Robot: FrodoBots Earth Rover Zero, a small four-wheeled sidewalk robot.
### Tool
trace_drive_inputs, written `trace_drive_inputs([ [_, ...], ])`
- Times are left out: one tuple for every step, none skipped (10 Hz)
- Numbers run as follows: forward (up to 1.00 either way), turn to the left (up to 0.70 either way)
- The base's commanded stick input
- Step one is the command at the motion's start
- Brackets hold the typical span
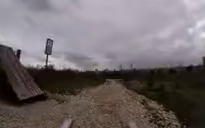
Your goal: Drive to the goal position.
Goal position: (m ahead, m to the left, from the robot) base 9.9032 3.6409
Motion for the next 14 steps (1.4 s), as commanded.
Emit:
trace_drive_inputs([
  [0.7,-0.01],
  [0.7,-0.19],
  [0.7,-0.35],
  [0.7,-0.35],
  [0.7,-0.35],
  [0.7,-0.35],
  [0.7,0.0],
  [0.7,0.0],
  [0.7,0.0],
  [0.7,0.0],
  [0.7,0.0],
  [0.7,0.0],
  [0.7,0.0],
  [0.7,0.0],
])
